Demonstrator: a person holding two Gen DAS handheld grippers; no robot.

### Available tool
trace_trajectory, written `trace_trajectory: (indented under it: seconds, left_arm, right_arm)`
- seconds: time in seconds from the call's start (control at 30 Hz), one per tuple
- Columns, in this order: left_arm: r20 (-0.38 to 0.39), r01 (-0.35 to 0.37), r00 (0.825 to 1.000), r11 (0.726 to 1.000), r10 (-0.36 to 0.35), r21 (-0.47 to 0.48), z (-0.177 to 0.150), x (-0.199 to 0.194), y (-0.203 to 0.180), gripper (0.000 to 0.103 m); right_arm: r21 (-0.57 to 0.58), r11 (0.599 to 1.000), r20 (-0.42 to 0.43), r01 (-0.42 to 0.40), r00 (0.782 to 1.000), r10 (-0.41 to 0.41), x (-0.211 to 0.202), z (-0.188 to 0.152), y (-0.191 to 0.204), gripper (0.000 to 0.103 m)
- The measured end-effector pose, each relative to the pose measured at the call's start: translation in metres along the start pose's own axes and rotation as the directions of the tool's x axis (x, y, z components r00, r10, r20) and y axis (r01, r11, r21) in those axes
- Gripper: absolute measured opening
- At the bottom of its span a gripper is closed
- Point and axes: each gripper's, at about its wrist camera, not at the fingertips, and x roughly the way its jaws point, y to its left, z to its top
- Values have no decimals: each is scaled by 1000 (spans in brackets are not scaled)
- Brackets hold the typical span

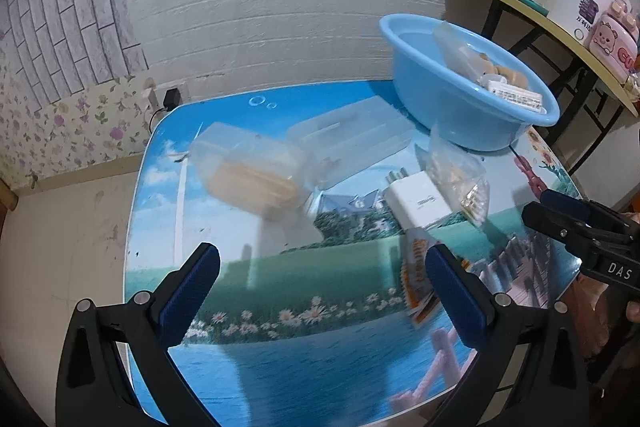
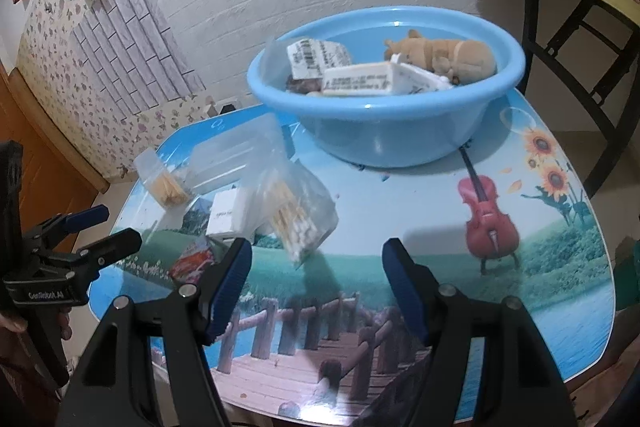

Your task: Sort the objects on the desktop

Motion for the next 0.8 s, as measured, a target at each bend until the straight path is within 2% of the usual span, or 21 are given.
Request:
trace_trajectory:
  seconds: [0.4,0.63,0.8]
  left_arm:
    - [-29,-14,1000,999,13,-52,-12,10,31,103]
    - [-2,-26,1000,999,26,-41,0,16,50,103]
    - [52,-62,997,998,61,26,15,20,53,103]
  right_arm:
    - [-101,994,-55,-38,998,33,16,-10,36,68]
    - [-62,998,-35,15,999,-18,19,0,20,68]
    - [-21,999,-16,42,999,-43,21,10,5,60]
